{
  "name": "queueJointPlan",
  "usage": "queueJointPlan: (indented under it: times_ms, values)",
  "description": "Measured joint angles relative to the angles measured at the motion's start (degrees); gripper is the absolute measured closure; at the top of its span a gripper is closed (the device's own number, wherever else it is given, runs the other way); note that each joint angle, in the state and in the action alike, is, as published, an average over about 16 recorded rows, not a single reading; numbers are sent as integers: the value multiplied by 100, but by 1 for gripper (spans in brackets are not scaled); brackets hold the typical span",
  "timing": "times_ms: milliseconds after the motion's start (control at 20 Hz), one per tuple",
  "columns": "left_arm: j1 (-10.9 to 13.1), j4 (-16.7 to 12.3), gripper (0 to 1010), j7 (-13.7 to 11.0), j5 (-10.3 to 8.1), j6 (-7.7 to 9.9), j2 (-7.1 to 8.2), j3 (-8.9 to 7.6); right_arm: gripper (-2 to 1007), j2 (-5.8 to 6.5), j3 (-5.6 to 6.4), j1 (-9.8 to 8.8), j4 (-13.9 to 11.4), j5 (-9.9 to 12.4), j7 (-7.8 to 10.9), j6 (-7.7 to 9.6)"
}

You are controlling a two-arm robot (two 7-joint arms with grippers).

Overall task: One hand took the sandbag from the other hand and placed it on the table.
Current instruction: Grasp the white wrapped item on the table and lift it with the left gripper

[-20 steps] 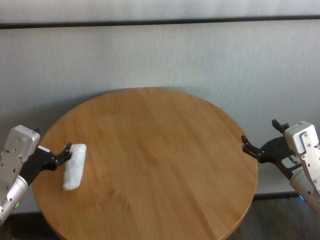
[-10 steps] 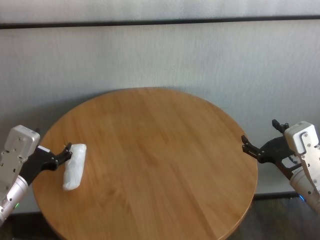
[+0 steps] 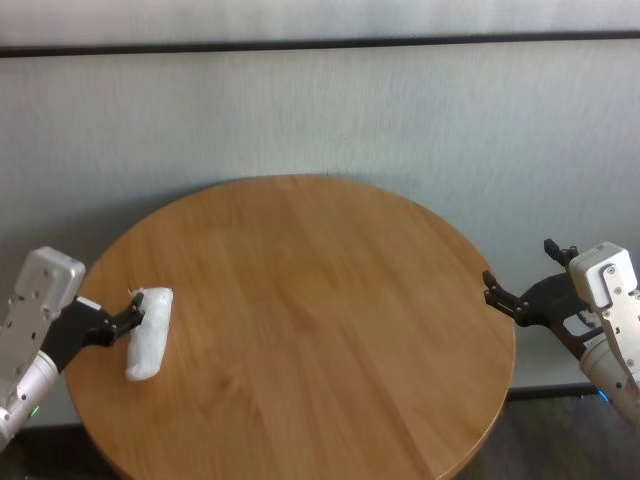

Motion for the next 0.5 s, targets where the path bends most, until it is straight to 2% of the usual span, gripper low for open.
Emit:
queueJointPlan:
  times_ms: [250,500]
  values:
    - [49,-229,10,-67,-318,564,-116,-167,0,0,0,0,0,0,0,0]
    - [118,-480,10,-105,-728,1184,-294,-409,0,0,0,0,0,0,0,0]
